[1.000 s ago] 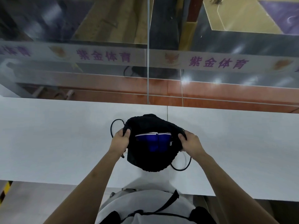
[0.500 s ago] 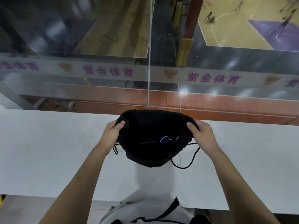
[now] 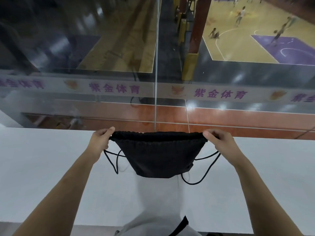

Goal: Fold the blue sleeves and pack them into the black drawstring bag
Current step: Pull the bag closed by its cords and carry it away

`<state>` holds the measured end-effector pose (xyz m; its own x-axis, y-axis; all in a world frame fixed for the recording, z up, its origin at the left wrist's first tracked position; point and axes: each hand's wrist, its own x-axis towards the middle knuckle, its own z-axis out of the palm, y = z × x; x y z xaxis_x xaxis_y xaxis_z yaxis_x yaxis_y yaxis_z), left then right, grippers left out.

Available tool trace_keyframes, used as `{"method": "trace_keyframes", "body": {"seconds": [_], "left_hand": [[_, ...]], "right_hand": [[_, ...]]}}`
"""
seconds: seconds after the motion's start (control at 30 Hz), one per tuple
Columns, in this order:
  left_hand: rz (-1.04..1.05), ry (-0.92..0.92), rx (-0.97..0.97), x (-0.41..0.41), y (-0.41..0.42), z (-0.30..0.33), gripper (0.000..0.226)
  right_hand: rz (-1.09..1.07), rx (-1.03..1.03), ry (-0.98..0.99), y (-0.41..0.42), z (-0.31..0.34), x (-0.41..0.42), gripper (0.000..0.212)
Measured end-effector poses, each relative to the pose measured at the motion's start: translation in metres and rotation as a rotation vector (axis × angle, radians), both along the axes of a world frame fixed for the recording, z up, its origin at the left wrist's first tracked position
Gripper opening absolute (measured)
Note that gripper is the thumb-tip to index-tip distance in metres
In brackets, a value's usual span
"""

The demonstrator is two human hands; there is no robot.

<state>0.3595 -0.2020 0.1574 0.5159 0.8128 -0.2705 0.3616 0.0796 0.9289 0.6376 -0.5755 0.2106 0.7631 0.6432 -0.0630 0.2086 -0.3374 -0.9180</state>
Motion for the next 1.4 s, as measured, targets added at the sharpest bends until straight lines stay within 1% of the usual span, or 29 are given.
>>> {"method": "trace_keyframes", "body": {"seconds": [0.07,0.13,0.2,0.23,0.3,0.37,0.43,0.57,0.67,0.77,0.83,0.87,1.0,1.03,1.1,1.2,1.27,1.33,1.4], "left_hand": [[0.005,0.016,0.053,-0.006,0.013,-0.002,0.035],[0.026,0.018,0.091,-0.012,0.026,-0.002,0.033],[0.004,0.053,0.129,-0.016,0.031,0.000,0.035],[-0.044,0.077,0.146,-0.017,0.031,0.002,0.037],[-0.191,0.080,0.134,-0.019,0.025,0.008,0.042],[-0.340,0.095,0.115,-0.022,0.019,0.012,0.041],[-0.460,0.149,0.103,-0.026,0.015,0.011,0.035],[-0.553,0.128,-0.016,-0.030,0.006,0.003,0.033],[-0.593,0.123,-0.050,-0.025,0.000,0.002,0.034],[-0.549,0.136,-0.011,-0.018,-0.007,0.005,0.041],[-0.492,0.150,0.025,-0.015,-0.012,0.007,0.053],[-0.460,0.133,0.014,-0.013,-0.015,0.008,0.057],[-0.355,0.033,-0.061,-0.009,-0.022,0.008,0.055],[-0.319,0.003,-0.085,-0.008,-0.021,0.006,0.053],[-0.180,-0.037,-0.132,-0.009,-0.017,0.002,0.049],[0.063,0.006,-0.118,-0.017,0.000,-0.003,0.043],[0.147,0.026,-0.121,-0.021,0.009,-0.007,0.040],[0.140,0.015,-0.141,-0.021,0.014,-0.011,0.039],[0.036,-0.001,-0.156,-0.020,0.012,-0.012,0.038]], "right_hand": [[0.097,-0.080,-0.052,-0.005,0.001,0.003,0.012],[0.102,-0.185,-0.128,-0.011,-0.003,0.010,0.005],[0.053,-0.215,-0.198,-0.014,-0.009,0.016,0.017],[0.028,-0.196,-0.210,-0.014,-0.012,0.018,0.020],[-0.009,-0.145,-0.200,-0.011,-0.014,0.018,0.019],[-0.026,-0.127,-0.184,-0.006,-0.015,0.015,0.017],[-0.037,-0.115,-0.184,-0.002,-0.015,0.013,0.016],[-0.026,-0.069,-0.175,0.003,-0.013,0.009,0.025],[0.031,-0.094,-0.101,0.005,-0.011,0.005,0.024],[0.134,-0.115,-0.017,0.003,-0.009,0.002,0.020],[0.189,-0.175,0.011,0.003,-0.010,0.001,0.025],[0.214,-0.214,0.007,0.005,-0.012,0.001,0.028],[0.285,-0.301,-0.058,0.011,-0.015,0.001,0.033],[0.283,-0.301,-0.073,0.011,-0.014,0.001,0.035],[0.227,-0.288,-0.102,0.010,-0.012,0.004,0.033],[0.114,-0.234,-0.162,0.005,-0.012,0.006,0.028],[0.065,-0.192,-0.180,0.003,-0.017,0.004,0.029],[0.025,-0.162,-0.184,0.005,-0.023,0.002,0.030],[0.002,-0.128,-0.155,0.008,-0.024,0.000,0.031]]}}
